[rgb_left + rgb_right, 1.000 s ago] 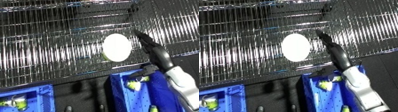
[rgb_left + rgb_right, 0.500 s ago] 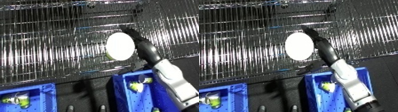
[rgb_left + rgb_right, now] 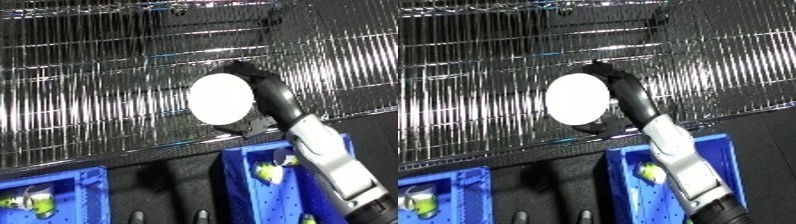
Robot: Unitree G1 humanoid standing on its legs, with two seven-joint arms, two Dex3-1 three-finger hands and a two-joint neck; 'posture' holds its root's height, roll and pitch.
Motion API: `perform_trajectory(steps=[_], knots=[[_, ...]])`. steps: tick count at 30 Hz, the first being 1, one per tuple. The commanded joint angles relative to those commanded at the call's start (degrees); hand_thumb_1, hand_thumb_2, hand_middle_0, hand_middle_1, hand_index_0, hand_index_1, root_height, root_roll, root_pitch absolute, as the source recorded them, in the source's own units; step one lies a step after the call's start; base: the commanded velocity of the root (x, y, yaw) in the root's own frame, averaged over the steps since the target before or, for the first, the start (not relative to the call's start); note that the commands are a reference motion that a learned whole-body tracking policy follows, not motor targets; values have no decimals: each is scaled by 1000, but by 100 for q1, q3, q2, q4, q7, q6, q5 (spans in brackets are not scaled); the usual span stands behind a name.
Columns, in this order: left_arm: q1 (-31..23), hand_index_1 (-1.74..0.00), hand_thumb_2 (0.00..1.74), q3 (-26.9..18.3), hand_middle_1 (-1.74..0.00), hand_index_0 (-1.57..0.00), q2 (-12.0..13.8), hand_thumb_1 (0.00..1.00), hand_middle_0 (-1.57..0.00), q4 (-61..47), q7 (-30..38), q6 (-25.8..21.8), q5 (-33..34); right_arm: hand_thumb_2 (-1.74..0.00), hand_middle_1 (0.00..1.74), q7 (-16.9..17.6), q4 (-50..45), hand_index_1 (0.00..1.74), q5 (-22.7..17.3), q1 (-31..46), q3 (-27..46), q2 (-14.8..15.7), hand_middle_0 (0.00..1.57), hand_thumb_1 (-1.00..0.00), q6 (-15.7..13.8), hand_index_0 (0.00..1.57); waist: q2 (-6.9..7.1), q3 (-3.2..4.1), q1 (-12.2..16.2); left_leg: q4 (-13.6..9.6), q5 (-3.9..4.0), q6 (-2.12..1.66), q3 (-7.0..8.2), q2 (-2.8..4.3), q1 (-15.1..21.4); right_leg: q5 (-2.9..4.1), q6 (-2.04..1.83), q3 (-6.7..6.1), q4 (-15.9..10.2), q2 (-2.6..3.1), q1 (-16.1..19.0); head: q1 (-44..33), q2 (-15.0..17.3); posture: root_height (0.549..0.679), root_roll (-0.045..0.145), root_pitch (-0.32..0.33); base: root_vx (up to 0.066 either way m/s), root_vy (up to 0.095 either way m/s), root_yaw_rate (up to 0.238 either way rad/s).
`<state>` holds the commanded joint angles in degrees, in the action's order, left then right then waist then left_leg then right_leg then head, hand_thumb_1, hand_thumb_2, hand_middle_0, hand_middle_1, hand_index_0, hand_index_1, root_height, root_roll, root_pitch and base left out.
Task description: Pick up the object and place it into the box
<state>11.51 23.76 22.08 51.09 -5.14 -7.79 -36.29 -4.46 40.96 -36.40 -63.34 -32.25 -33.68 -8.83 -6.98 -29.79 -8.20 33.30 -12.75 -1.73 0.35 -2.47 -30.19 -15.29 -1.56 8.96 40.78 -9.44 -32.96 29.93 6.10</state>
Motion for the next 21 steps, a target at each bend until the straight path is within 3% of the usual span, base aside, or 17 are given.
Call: perform_trajectory(steps=[10, 15, 21], knots=[[-119, 0, 0, -129, 0, 0, -40, 0, 0, 26, 26, -90, -13, -1566, 1566, 320, -640, 1566, 19, 401, 315, -188, 1413, -900, -313, 1413, 89, 0, 162, -67, 17, -22, 47, 95, 54, 30, -9, -63, -85, 62, 11, -282, -139, 642, 74, 133, -31, -1, -70], [-179, 0, 0, -294, 0, 0, -77, 0, 0, 74, 85, -122, -56, -1566, 1566, 785, -1814, 1566, 271, 1018, 763, -224, 1413, -900, -429, 1413, 197, 0, 362, -173, 43, -42, 121, 173, 139, 70, -48, -147, -209, 156, 43, -624, -284, 643, 71, 138, -19, 11, -148], [-207, 0, 0, -532, 0, 0, -155, 0, 0, 121, 163, -175, -66, -1566, 1566, 1309, -3123, 1566, 656, 1839, 1295, -275, 1413, -900, -663, 1413, 321, 0, 632, -208, 41, -36, 232, 249, 179, 120, -86, -247, -302, 266, 35, -1005, -476, 644, 67, 145, -40, 0, -149]])
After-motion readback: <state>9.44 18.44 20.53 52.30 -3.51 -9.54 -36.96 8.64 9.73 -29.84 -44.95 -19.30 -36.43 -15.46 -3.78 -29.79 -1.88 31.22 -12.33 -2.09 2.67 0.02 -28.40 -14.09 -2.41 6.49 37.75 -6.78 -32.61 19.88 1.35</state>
